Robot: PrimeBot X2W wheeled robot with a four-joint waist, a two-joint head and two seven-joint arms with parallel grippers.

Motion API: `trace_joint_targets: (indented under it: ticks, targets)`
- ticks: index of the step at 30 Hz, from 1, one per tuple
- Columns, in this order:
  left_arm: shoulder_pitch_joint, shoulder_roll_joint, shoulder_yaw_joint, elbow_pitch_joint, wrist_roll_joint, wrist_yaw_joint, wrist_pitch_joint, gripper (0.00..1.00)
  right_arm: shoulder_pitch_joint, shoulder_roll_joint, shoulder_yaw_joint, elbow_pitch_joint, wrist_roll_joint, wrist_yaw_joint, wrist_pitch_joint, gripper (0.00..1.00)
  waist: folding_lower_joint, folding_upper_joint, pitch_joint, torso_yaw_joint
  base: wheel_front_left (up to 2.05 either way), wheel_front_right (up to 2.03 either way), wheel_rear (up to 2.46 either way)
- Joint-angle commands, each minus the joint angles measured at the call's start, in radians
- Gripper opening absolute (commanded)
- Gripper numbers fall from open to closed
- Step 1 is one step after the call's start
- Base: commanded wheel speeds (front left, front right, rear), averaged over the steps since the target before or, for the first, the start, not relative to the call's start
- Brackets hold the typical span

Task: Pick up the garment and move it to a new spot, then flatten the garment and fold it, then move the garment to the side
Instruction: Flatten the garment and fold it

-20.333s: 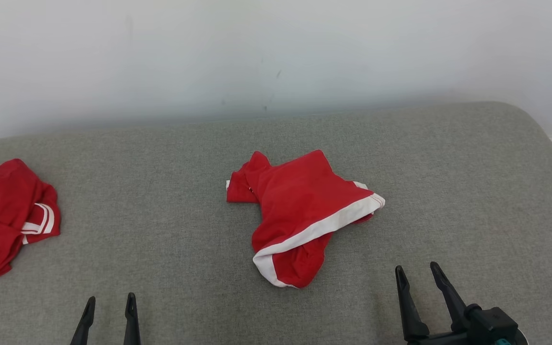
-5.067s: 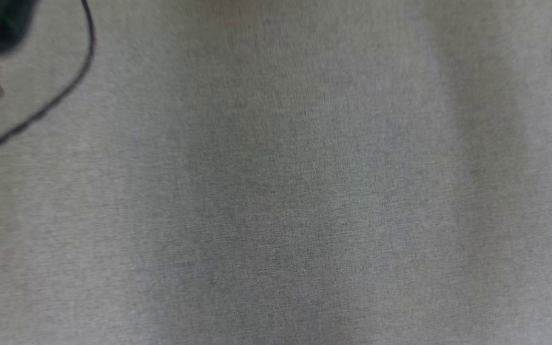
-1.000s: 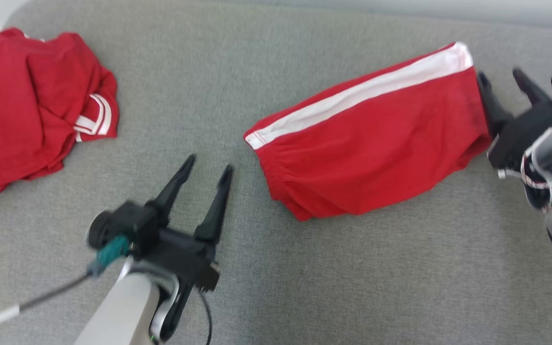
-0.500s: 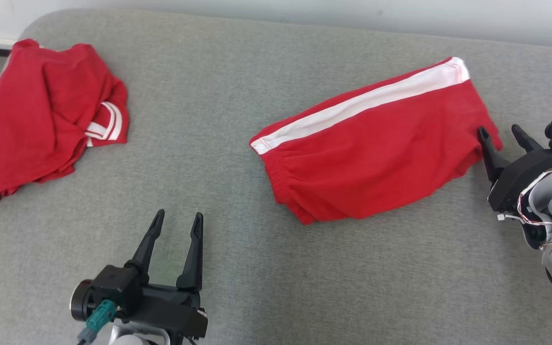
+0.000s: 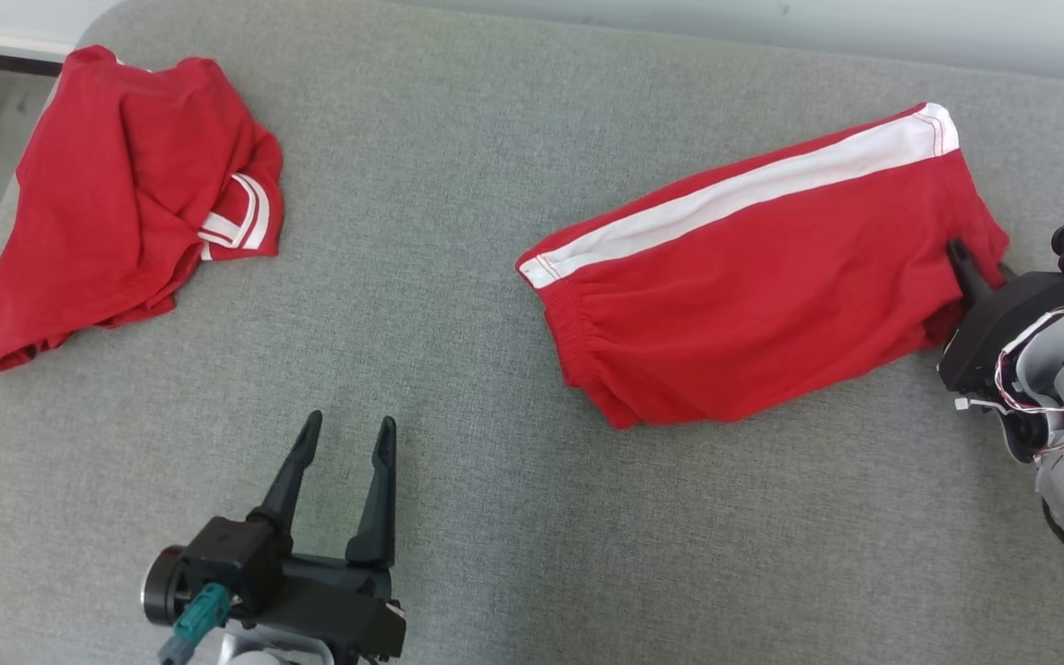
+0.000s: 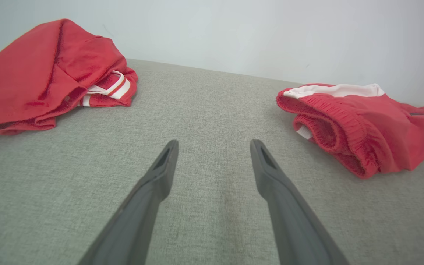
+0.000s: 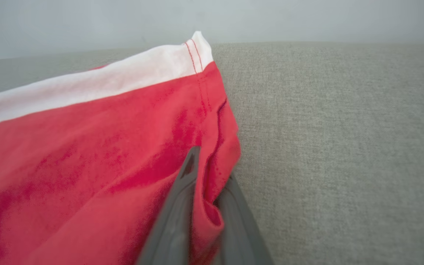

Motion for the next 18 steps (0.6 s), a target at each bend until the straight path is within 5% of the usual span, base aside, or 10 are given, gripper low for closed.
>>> trace_joint_targets:
  ticks: [1, 18]
  targets:
    - [0.017, -0.002, -0.004, 0.005, -0.01, -0.001, -0.002, 1.0, 0.015, 0.003, -0.005, -0.006, 0.013, -0.002, -0.019, 0.0, -0.0001, 0.0, -0.015, -0.006, 0.0, 0.0, 0.0]
    - [0.124, -0.002, 0.026, 0.034, 0.016, -0.001, -0.002, 1.0, 0.366, -0.099, -0.079, -0.294, 0.182, -0.002, -0.106, 0.0, -0.0001, 0.0, -0.174, -0.139, 0.0, 0.0, 0.0]
